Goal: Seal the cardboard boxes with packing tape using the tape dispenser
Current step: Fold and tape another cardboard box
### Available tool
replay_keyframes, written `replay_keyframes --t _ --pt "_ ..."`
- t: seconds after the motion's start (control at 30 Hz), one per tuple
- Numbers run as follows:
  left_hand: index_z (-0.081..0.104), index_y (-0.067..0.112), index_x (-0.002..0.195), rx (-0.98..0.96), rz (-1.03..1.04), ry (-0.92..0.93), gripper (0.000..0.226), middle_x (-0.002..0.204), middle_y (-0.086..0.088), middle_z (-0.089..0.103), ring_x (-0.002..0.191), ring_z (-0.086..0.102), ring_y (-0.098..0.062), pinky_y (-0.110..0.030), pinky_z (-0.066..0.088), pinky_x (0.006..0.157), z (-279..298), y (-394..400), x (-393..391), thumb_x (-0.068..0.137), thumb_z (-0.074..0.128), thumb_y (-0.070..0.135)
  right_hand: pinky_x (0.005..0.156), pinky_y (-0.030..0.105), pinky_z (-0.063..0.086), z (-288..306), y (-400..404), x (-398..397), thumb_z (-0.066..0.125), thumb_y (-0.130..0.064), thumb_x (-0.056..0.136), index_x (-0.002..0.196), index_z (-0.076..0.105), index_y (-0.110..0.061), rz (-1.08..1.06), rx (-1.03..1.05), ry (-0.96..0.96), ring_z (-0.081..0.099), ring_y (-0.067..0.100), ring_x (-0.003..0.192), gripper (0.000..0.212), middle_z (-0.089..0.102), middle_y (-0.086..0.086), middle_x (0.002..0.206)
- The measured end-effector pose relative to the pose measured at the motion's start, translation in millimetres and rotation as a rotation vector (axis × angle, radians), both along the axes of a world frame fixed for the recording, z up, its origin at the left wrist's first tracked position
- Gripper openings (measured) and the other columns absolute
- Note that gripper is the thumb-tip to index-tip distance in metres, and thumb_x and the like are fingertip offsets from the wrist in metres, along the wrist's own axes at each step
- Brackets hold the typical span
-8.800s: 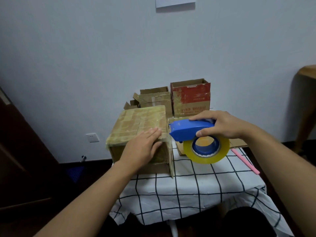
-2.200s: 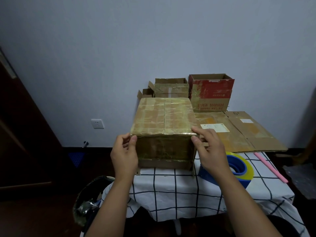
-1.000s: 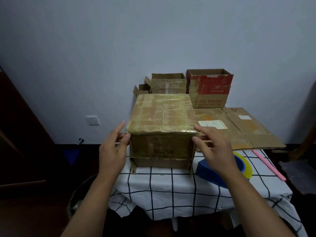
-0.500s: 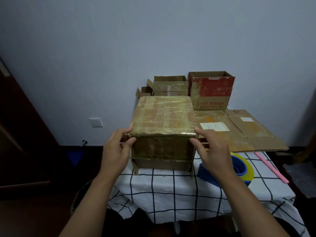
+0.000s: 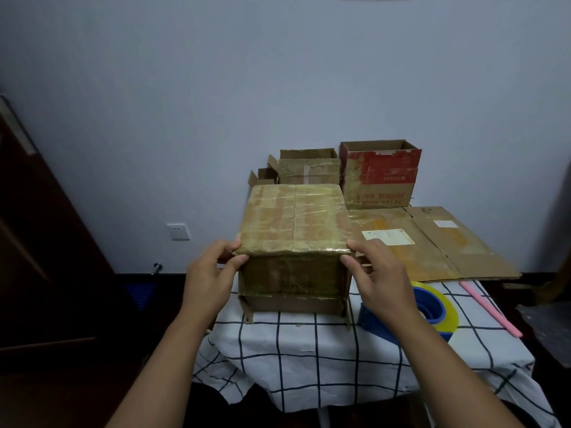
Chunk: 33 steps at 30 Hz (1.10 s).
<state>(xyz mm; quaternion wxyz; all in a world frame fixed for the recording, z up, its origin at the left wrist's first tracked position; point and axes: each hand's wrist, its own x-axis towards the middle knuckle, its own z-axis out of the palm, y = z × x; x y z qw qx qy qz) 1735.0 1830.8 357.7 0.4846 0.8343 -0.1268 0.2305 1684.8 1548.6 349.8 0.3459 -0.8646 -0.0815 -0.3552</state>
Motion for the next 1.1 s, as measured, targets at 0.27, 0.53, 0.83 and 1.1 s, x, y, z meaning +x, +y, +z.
replay_keyframes --t 0.27,0.53,0.83,1.1 --pt "0.064 0.034 0.097 0.054 -0.052 0.071 0.016 0.092 0.018 0.064 0.089 0.057 0.011 0.0 0.039 0.063 8 8 3 0.088 0.072 0.024 0.066 0.018 0.05 3 0 0 0.069 -0.02 0.093 0.118 0.066 -0.009 -0.008 -0.066 0.041 0.054 0.002 0.082 0.028 0.052 -0.008 0.102" --pt "0.06 0.039 0.092 0.198 -0.088 0.138 0.018 0.086 0.015 0.064 0.084 0.059 0.003 -0.017 0.042 0.066 17 18 10 0.085 0.074 0.03 0.056 0.028 0.049 9 -2 1 0.069 -0.03 0.092 0.114 0.06 -0.014 -0.028 -0.214 0.113 0.056 0.015 0.077 0.029 0.047 -0.01 0.103" --pt "0.039 0.041 0.128 0.131 -0.236 0.416 0.079 0.103 0.009 0.06 0.092 0.062 -0.001 -0.017 0.047 0.072 34 20 8 0.064 0.078 0.065 0.069 0.026 0.052 31 -11 3 0.049 -0.094 0.063 0.12 0.038 -0.045 0.08 0.134 0.424 0.061 0.0 0.088 0.075 0.055 -0.02 0.105" --pt "0.07 0.024 0.104 -0.127 -0.117 0.716 0.042 0.097 0.003 0.072 0.089 0.067 -0.017 -0.031 0.055 0.068 49 -8 33 0.094 0.05 0.06 0.088 0.045 0.052 60 10 33 0.041 -0.058 0.098 0.124 0.061 -0.012 0.023 0.392 0.767 0.065 0.029 0.1 0.056 0.069 0.014 0.117"
